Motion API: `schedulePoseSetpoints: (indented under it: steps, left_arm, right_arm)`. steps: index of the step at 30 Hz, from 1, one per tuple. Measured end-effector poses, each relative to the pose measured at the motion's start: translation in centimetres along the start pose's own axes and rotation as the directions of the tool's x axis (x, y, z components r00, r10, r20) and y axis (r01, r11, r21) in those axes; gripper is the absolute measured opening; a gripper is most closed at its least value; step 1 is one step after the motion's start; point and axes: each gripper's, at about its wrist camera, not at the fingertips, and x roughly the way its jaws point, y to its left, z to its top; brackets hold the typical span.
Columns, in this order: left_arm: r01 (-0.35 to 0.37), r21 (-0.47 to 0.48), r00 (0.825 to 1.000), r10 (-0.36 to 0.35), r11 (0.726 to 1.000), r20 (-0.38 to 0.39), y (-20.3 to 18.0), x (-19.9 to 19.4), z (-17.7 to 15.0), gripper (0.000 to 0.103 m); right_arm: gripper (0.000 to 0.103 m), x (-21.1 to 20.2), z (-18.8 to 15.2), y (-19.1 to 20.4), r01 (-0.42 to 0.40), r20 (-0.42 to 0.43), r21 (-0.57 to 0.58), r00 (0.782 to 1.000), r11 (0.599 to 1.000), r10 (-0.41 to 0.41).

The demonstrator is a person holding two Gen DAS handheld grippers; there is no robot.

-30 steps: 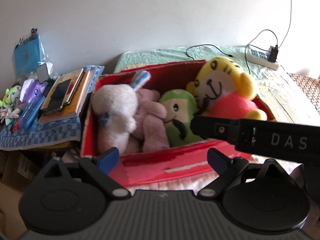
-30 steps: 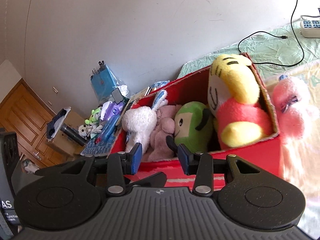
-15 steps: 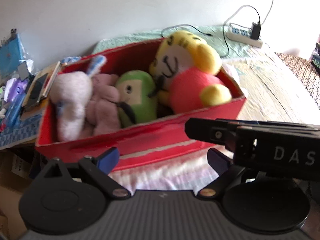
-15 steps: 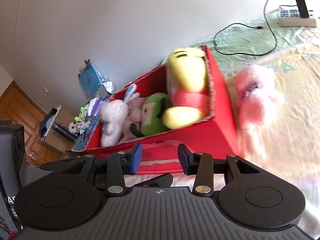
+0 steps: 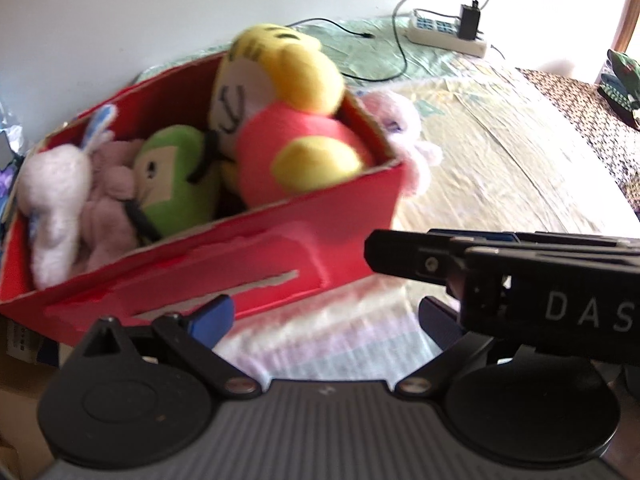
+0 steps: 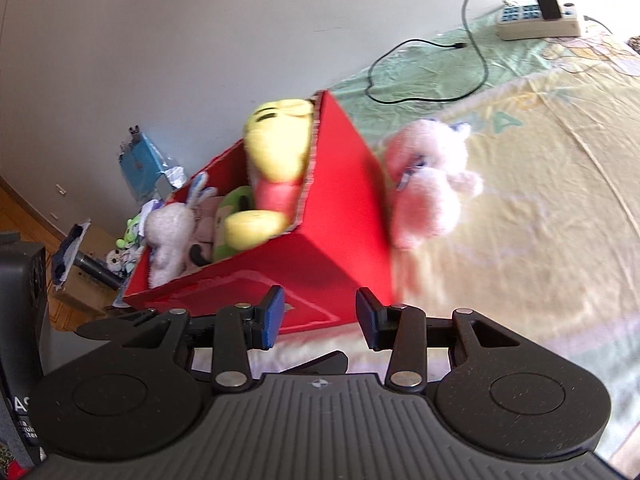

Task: Organize objects
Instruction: 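Move the right gripper to the pale pink bunny plush on the bed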

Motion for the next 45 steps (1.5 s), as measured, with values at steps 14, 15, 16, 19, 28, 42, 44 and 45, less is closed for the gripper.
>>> schedulePoseSetpoints:
  steps: [14, 15, 16, 19, 28, 42, 44, 45]
  left_arm:
    - [0.034, 0.048, 0.997, -0.03, 0.998, -0.07, -5.1, 2.4, 0.1, 0.099]
    - [0.035, 0.05, 0.997, -0.031, 0.998, -0.076, -5.5, 2.6, 0.2, 0.099]
    - [0.037, 0.052, 0.996, -0.033, 0.998, -0.082, -5.8, 2.7, 0.2, 0.099]
    - [0.042, 0.053, 0.994, -0.036, 0.998, -0.102, -6.6, 3.4, 0.3, 0.099]
    - [0.028, 0.066, 0.991, -0.019, 0.997, -0.133, -9.8, 5.2, 1.1, 0.099]
    - [-0.01, 0.031, 0.988, 0.014, 0.999, -0.156, -11.5, 7.5, 1.4, 0.099]
    - [-0.007, 0.013, 0.988, 0.009, 1.0, -0.151, -11.4, 7.9, 1.3, 0.099]
    - [-0.005, 0.006, 0.989, 0.005, 1.0, -0.147, -11.4, 8.0, 1.2, 0.099]
  right_arm:
    - [0.043, -1.5, 0.0, -4.9, 0.031, -0.027, 0.069, 0.999, 0.997, -0.029]
    - [0.043, -1.6, 0.0, -5.2, 0.032, -0.029, 0.072, 0.999, 0.997, -0.03]
    - [0.043, -1.6, 0.0, -5.6, 0.032, -0.031, 0.075, 0.999, 0.997, -0.03]
    - [0.043, -1.8, 0.3, -6.7, 0.033, -0.037, 0.083, 0.999, 0.996, -0.03]
    - [0.043, -1.7, 1.5, -9.5, 0.021, -0.063, 0.1, 0.998, 0.995, -0.015]
    - [0.043, 0.8, 4.8, -13.0, -0.043, -0.125, 0.095, 0.991, 0.995, 0.055]
    - [0.043, 1.9, 5.5, -13.3, -0.064, -0.139, 0.096, 0.987, 0.993, 0.077]
    - [0.043, 2.5, 5.9, -13.4, -0.074, -0.147, 0.099, 0.985, 0.992, 0.088]
